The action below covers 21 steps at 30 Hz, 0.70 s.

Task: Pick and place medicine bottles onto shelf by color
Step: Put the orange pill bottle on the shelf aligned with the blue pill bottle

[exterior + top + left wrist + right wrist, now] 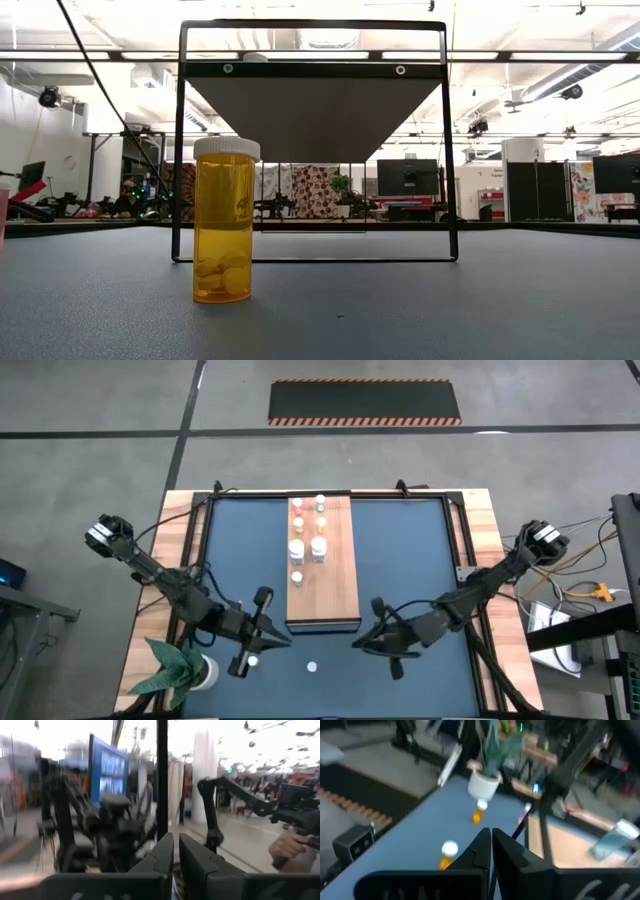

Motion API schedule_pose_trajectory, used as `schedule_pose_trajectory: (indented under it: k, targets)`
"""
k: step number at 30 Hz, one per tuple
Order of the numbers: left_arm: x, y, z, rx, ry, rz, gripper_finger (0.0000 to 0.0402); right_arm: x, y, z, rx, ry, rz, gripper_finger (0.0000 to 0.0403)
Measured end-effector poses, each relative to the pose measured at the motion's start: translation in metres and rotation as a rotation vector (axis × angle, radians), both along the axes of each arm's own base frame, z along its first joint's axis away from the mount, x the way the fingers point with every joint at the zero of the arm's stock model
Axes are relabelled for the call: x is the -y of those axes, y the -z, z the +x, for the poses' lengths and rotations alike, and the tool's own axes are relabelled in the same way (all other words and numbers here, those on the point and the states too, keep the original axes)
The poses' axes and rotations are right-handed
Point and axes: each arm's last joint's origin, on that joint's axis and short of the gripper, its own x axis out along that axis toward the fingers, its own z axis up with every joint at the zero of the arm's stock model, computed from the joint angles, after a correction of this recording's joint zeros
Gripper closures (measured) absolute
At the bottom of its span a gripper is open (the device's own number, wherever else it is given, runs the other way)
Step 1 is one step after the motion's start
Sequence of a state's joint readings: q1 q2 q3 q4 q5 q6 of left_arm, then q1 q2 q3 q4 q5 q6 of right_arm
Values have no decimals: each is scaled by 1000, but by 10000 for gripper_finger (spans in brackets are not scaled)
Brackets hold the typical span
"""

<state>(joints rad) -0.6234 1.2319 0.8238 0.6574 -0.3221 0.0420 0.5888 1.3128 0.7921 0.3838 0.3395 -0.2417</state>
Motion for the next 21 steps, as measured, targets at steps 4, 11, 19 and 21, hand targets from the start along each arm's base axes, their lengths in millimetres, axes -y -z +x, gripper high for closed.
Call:
schedule_pose_trajectory:
  k: [4, 11, 19, 21]
  targets:
    - [10, -7, 5, -229, -48, -83, 389, 11, 8, -17, 73, -12, -4, 394]
    - [21, -7, -1, -885, -155, -359, 389, 24, 18, -36, 75, -10, 7, 394]
    - [41, 21, -3, -1530, -347, -557, 389, 29, 14, -44, 89, -5, 30, 394]
    - [45, 34, 3, -1592, -391, -598, 389, 29, 14, -44, 91, -6, 23, 394]
